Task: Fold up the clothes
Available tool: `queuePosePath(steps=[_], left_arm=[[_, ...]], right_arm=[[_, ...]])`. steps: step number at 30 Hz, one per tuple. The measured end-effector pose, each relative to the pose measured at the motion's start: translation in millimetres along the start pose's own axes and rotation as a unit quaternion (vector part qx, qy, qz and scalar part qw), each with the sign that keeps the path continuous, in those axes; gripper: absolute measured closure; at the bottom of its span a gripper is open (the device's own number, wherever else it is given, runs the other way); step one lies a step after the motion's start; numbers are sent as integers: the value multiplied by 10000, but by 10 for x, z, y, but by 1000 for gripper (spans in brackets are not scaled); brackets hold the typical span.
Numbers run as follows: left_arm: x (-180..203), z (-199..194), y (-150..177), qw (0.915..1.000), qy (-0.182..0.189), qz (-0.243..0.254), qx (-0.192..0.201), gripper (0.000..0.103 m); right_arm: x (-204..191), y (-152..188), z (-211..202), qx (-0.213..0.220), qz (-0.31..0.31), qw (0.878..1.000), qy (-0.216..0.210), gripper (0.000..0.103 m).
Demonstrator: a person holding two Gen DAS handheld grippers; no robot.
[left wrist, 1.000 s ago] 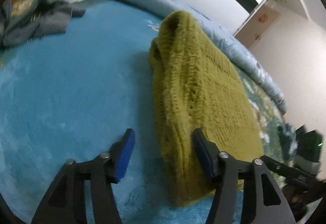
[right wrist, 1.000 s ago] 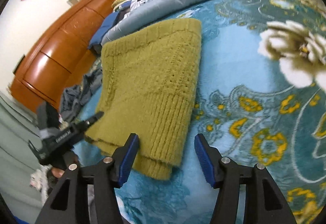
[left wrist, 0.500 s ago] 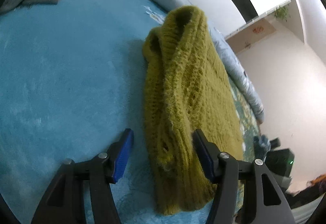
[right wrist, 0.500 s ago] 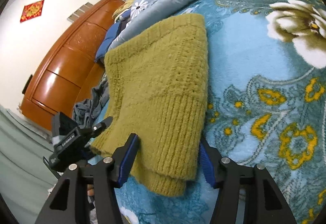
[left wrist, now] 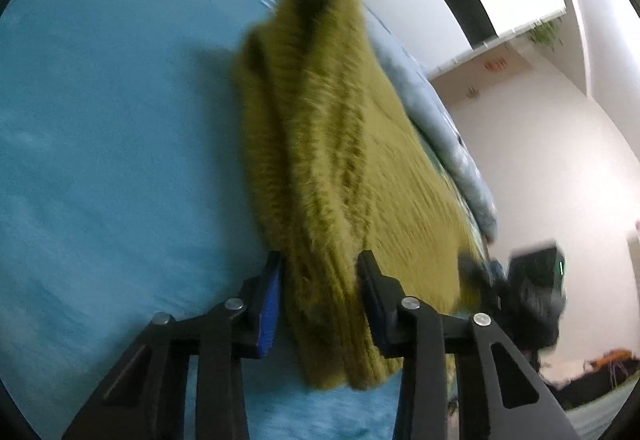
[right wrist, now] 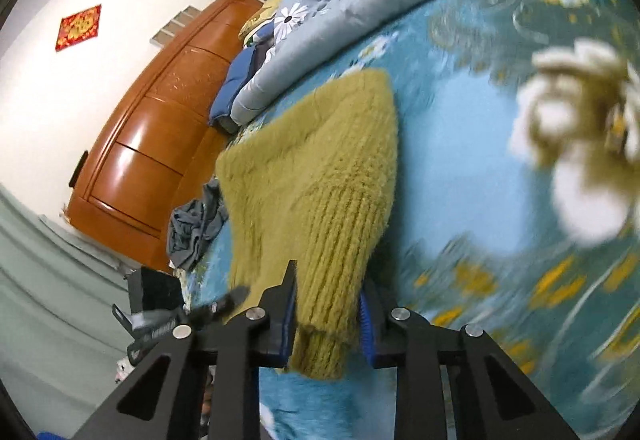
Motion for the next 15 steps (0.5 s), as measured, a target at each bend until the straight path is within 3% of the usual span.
queuePosePath(steps=[5, 11, 13, 15], left_arm=[[231, 260, 76, 9994, 35, 304, -167, 64], [206, 155, 2, 9987, 96, 473, -150, 64], [236, 101, -26, 9980, 57, 626, -87, 60], [231, -37, -84, 9970, -25, 765, 77, 46]], right_arm=[[215, -290, -71, -155, -164, 9991, 362, 76], [321, -180, -27, -128, -117, 9992, 355, 72], [308, -135, -39, -22, -123, 9990, 432, 71], [277, -91, -81, 116, -143, 9984, 540, 64]])
Point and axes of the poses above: each gripper's, at about its wrist camera, not at the fingertips, and z roughly the way its jaws point, x to its right, y to its underside, the point moved 1 cm from there along z, roughly the way its jaws point, and after that the axes turned 5 degrees about y, right-handed, at the moved point
